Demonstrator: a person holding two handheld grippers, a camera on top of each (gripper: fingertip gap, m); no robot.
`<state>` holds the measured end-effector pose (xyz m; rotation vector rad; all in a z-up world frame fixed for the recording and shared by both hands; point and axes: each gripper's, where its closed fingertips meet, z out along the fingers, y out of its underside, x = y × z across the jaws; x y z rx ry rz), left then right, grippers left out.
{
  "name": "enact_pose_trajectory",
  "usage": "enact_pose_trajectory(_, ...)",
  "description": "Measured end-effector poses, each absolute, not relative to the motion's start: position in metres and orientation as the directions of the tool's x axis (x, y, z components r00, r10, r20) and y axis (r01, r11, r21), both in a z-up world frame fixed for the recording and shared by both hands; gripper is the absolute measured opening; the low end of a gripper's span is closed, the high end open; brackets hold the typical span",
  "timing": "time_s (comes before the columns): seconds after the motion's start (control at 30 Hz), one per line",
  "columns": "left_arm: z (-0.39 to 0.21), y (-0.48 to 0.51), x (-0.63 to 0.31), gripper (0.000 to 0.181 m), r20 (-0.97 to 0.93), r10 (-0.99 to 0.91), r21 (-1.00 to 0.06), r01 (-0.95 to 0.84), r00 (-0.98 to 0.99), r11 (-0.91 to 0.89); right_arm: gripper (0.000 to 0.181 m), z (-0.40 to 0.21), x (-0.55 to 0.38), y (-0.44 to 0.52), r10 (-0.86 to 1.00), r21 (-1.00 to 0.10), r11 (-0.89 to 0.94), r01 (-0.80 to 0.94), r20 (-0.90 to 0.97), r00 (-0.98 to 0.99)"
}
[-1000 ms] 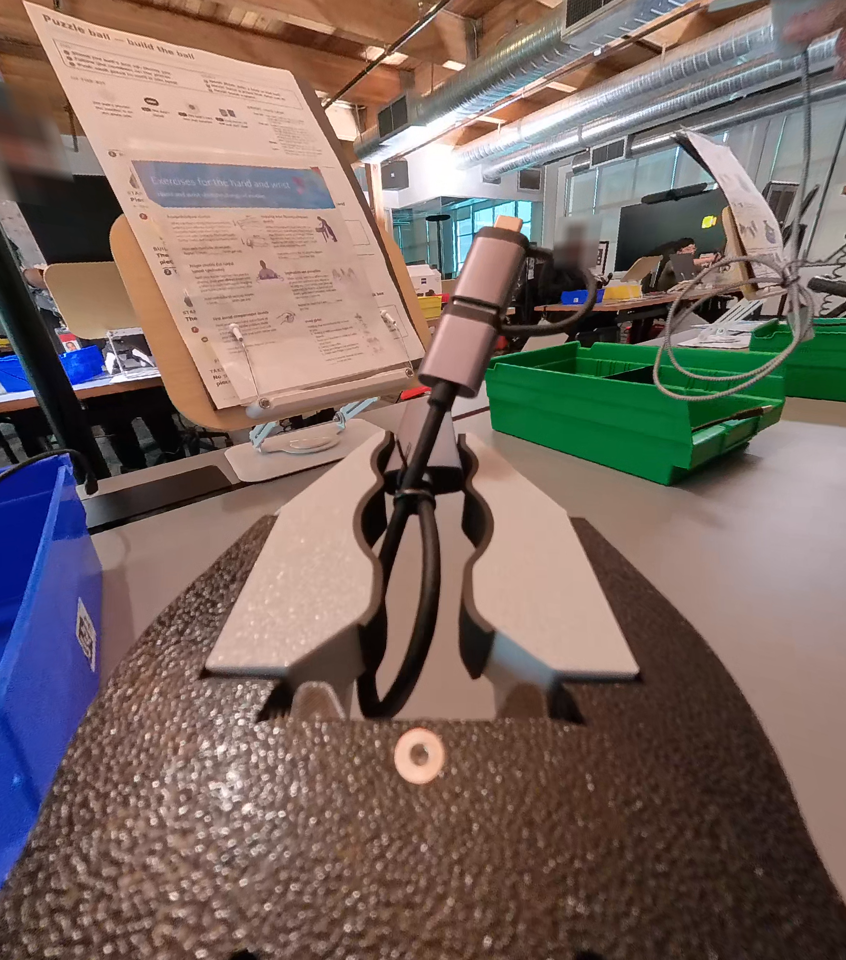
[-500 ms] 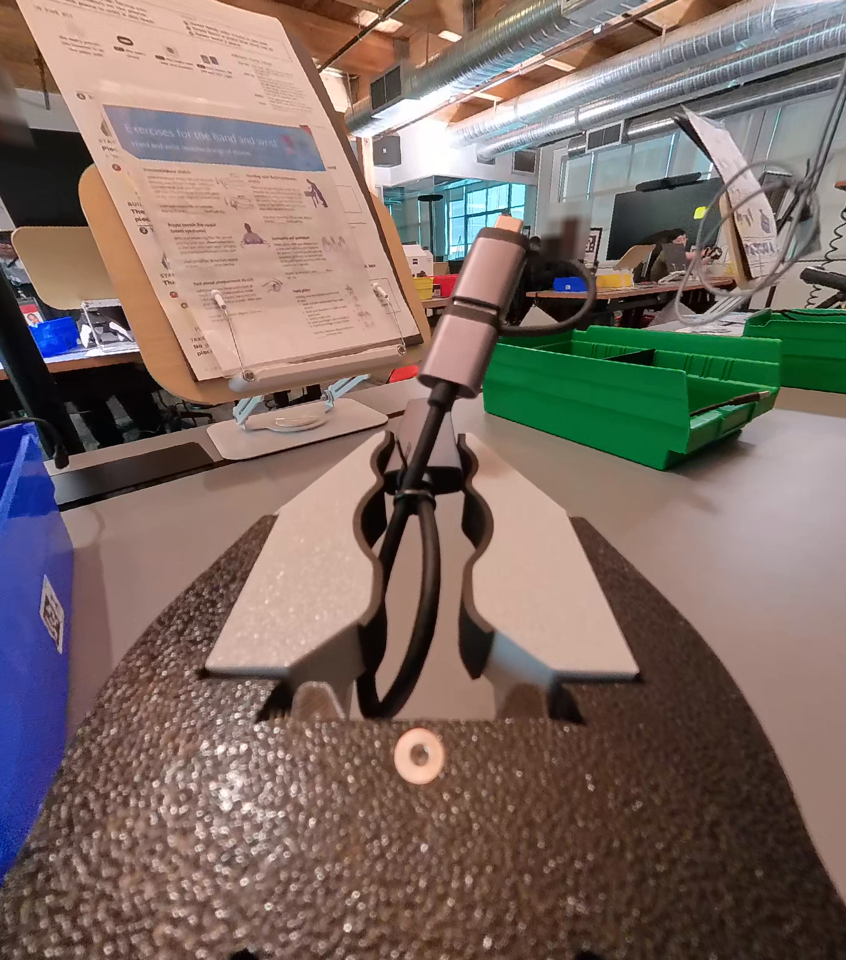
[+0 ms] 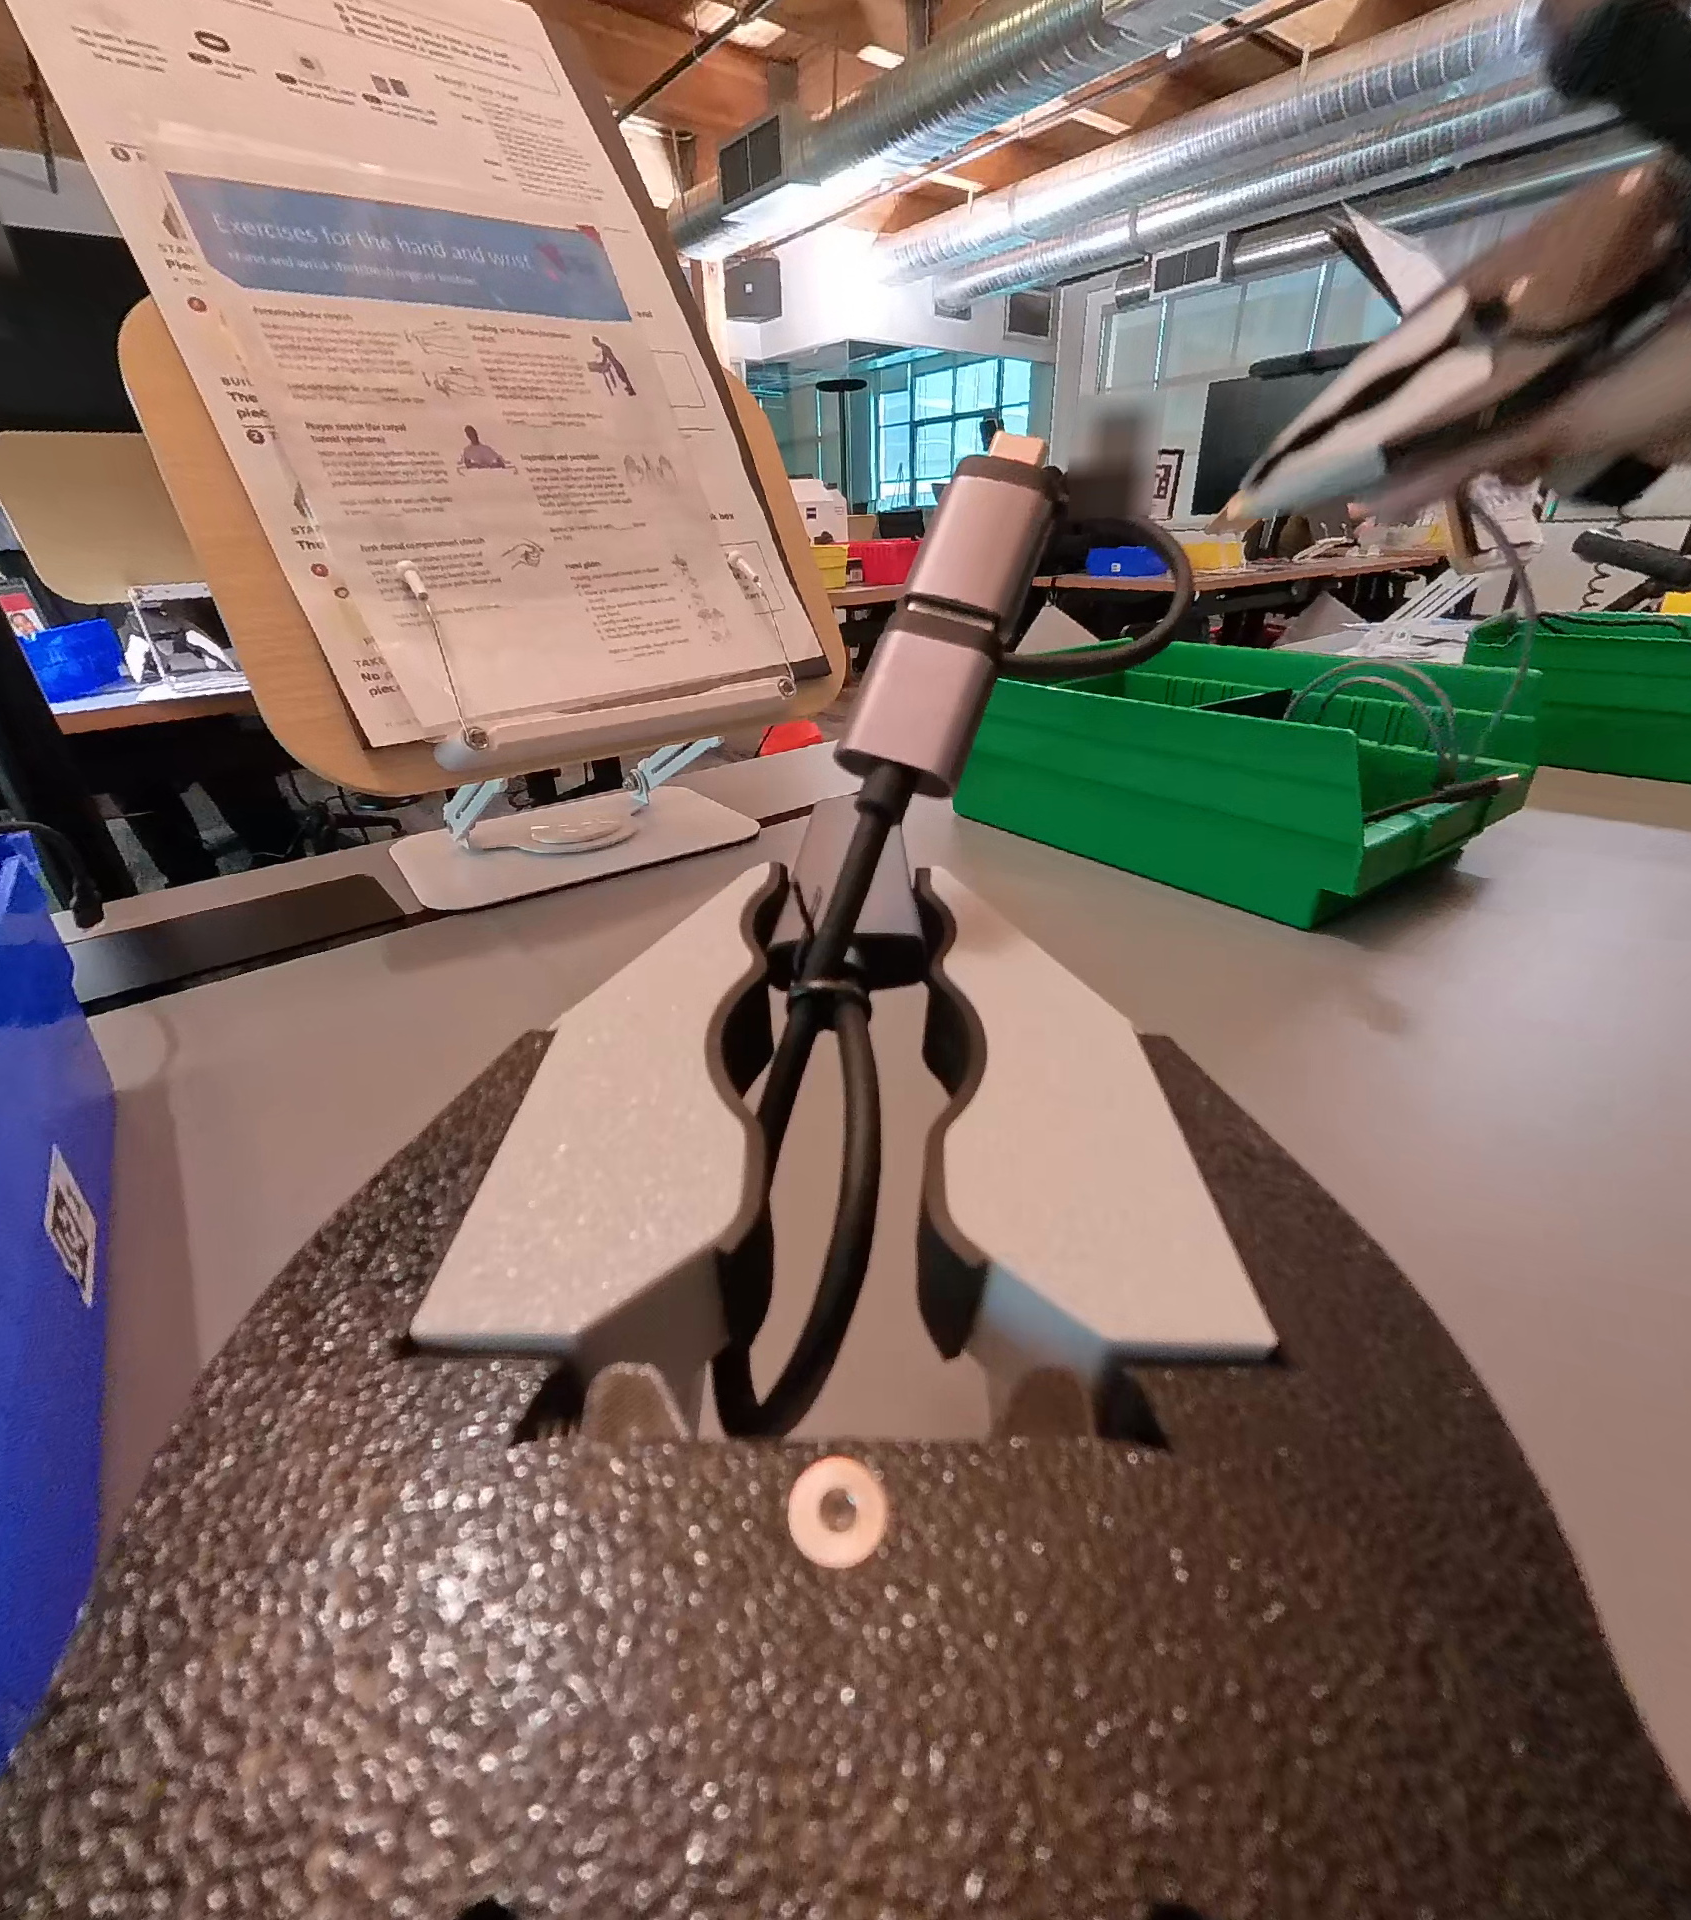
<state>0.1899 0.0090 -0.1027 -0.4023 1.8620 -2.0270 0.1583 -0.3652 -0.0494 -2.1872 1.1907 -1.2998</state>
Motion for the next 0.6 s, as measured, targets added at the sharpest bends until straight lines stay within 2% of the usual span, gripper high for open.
enact_pose_trajectory(0.13, -0.105, 0.008, 0.189, 0.022, -0.021, -0.435, -0.996, 0.057, -0.900, -0.071, 0.009, -0.142, 0.144, -0.341, -0.832, -0.527, -0.550, -0.648, 0.411, 0.372)
enact_pose_trajectory(0.17, -0.105, 0.007, 0.188, 0.022, -0.024, -0.432, -0.996, 0.058, -0.901, -0.067, 0.016, -0.161, 0.139, -0.334, -0.840, -0.492, -0.540, -0.683, 0.359, 0.406)
enact_pose_trajectory(0.2, -0.105, 0.007, 0.188, 0.022, -0.027, -0.429, -0.996, 0.061, -0.903, -0.065, 0.032, -0.169, 0.138, -0.331, -0.834, -0.464, -0.549, -0.695, 0.358, 0.420)
enact_pose_trajectory(0.27, -0.105, 0.007, 0.186, 0.022, -0.033, -0.427, -0.996, 0.066, -0.904, -0.062, 0.049, -0.163, 0.142, -0.335, -0.820, -0.459, -0.563, -0.687, 0.412, 0.397)
enact_pose_trajectory(0.37, -0.107, 0.006, 0.186, 0.022, -0.037, -0.423, -0.996, 0.065, -0.906, -0.053, 0.067, -0.129, 0.151, -0.335, -0.843, -0.536, -0.533, -0.654, 0.406, 0.355)
enact_pose_trajectory(0.47, -0.110, 0.003, 0.185, 0.022, -0.032, -0.408, -0.998, 0.055, -0.913, -0.044, 0.099, -0.080, 0.154, -0.344, -0.854, -0.601, -0.508, -0.617, 0.444, 0.271)
enact_pose_trajectory(0.5, -0.111, 0.002, 0.184, 0.022, -0.030, -0.393, -0.998, 0.051, -0.919, -0.042, 0.108, -0.067, 0.152, -0.338, -0.874, -0.635, -0.478, -0.607, 0.411, 0.259)
enact_pose_trajectory(0.57, -0.111, -0.003, 0.177, 0.022, -0.011, -0.333, -0.998, 0.032, -0.943, -0.060, 0.123, -0.052, 0.143, -0.289, -0.894, -0.728, -0.415, -0.545, 0.217, 0.391)
enact_pose_trajectory(0.6, -0.109, -0.005, 0.170, 0.022, 0.000, -0.281, -0.996, 0.024, -0.960, -0.083, 0.118, -0.045, 0.137, -0.253, -0.864, -0.788, -0.384, -0.480, 0.124, 0.488)
